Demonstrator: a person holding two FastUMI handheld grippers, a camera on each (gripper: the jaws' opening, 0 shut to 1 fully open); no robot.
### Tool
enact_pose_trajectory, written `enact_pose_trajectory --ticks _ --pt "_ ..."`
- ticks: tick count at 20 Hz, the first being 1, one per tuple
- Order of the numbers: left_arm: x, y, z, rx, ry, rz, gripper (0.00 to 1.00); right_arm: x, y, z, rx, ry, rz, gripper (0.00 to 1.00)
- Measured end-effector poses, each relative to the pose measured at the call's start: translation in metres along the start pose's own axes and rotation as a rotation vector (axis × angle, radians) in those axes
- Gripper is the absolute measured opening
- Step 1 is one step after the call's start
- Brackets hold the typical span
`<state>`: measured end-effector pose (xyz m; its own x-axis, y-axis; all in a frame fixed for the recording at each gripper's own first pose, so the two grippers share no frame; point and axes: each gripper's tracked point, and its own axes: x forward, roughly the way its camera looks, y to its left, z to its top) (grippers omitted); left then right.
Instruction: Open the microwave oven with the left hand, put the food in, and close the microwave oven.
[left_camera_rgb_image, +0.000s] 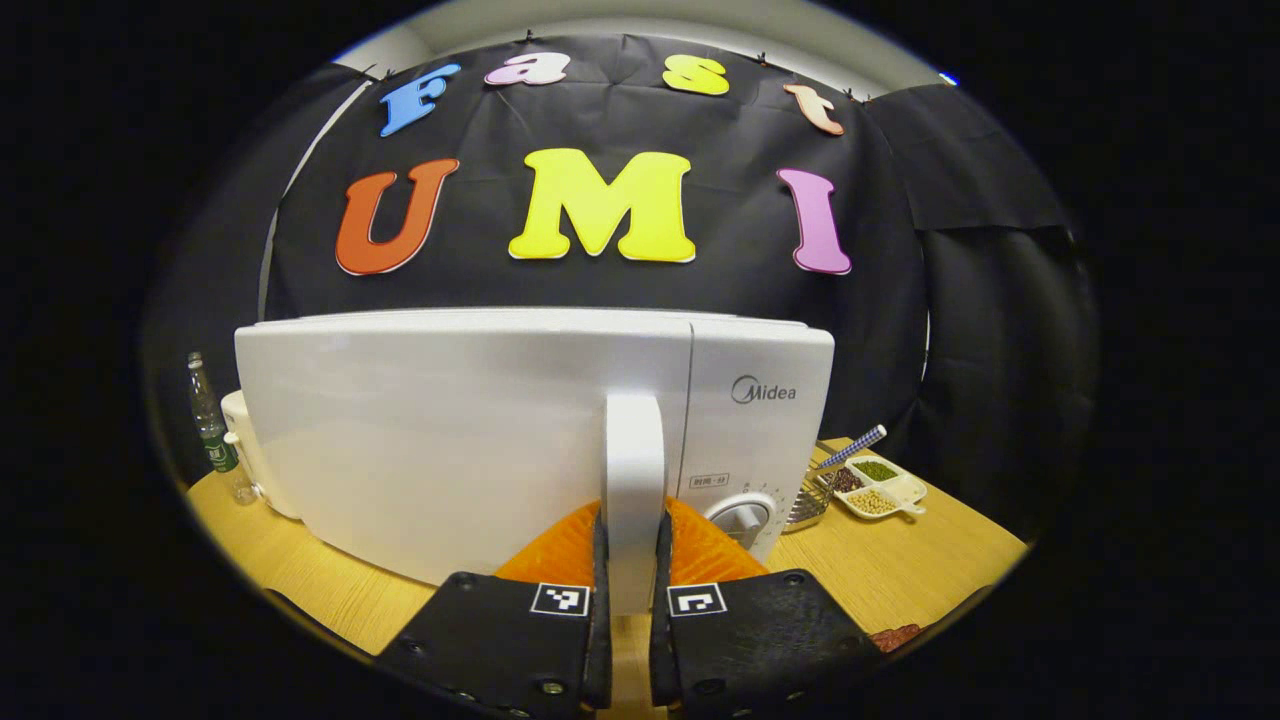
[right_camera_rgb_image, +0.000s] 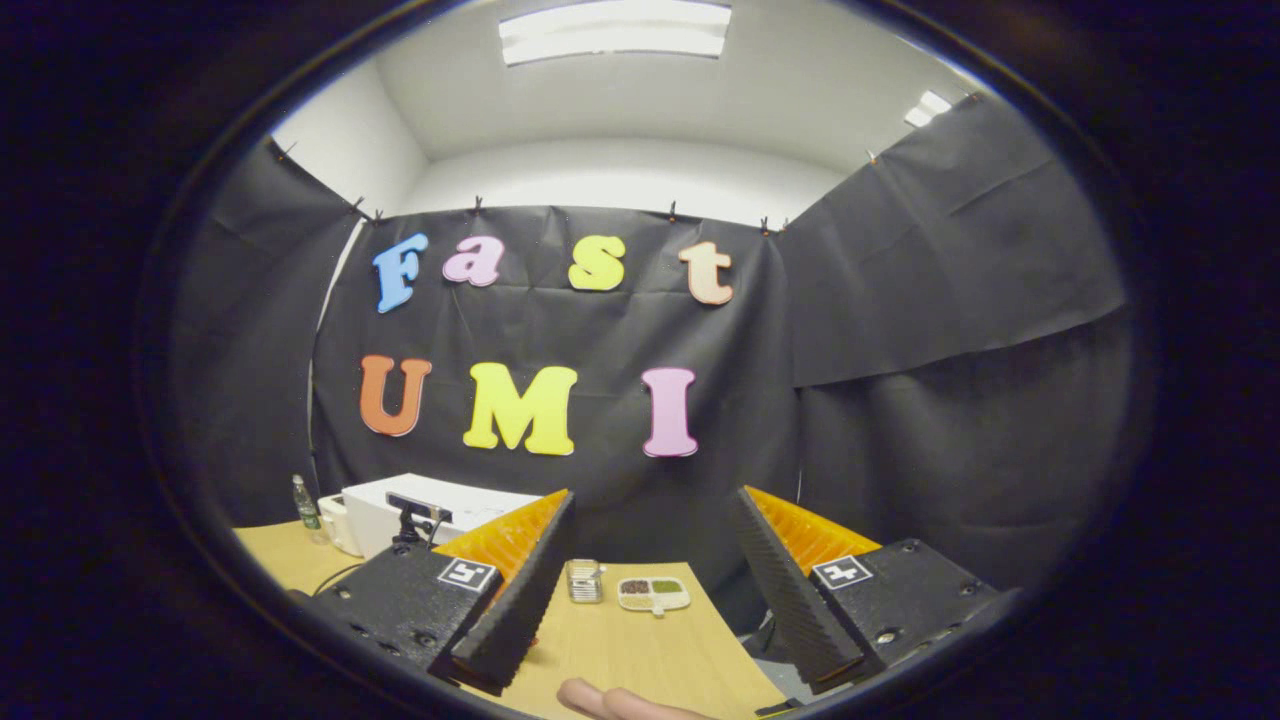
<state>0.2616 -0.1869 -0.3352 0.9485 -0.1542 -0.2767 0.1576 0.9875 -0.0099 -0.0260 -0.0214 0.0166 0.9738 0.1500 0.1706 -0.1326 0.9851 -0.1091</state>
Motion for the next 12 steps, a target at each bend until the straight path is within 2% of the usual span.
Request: enact_pose_trajectory --ticks 1,6,8,9,10,12 --pt "0.003 0.0 0.003 0.001 0.003 0.0 0.09 -0.004 0.002 0.004 0.005 -0.009 0.005 1.0" --pt "0.0 0.001 0.001 0.003 0.023 -0.003 0.09 -0.015 0.003 0.007 -0.006 -0.011 0.012 1.0" --pt "-0.01 -0.001 0.0 -0.029 0.009 -0.014 0.08 -0.019 0.002 0.006 -0.002 -0.009 0.016 1.0" --pt "-0.014 0.0 0.006 -0.013 -0.025 -0.016 0.09 -0.02 0.002 0.004 0.0 -0.007 0.017 0.99" --pt "-0.021 0.0 -0.003 0.005 0.003 -0.029 0.07 -0.021 0.002 0.003 0.002 -0.004 0.019 1.0" --pt "-0.039 0.001 -0.001 0.002 -0.039 -0.074 0.08 -0.022 0.002 -0.004 0.0 0.007 0.021 0.99"
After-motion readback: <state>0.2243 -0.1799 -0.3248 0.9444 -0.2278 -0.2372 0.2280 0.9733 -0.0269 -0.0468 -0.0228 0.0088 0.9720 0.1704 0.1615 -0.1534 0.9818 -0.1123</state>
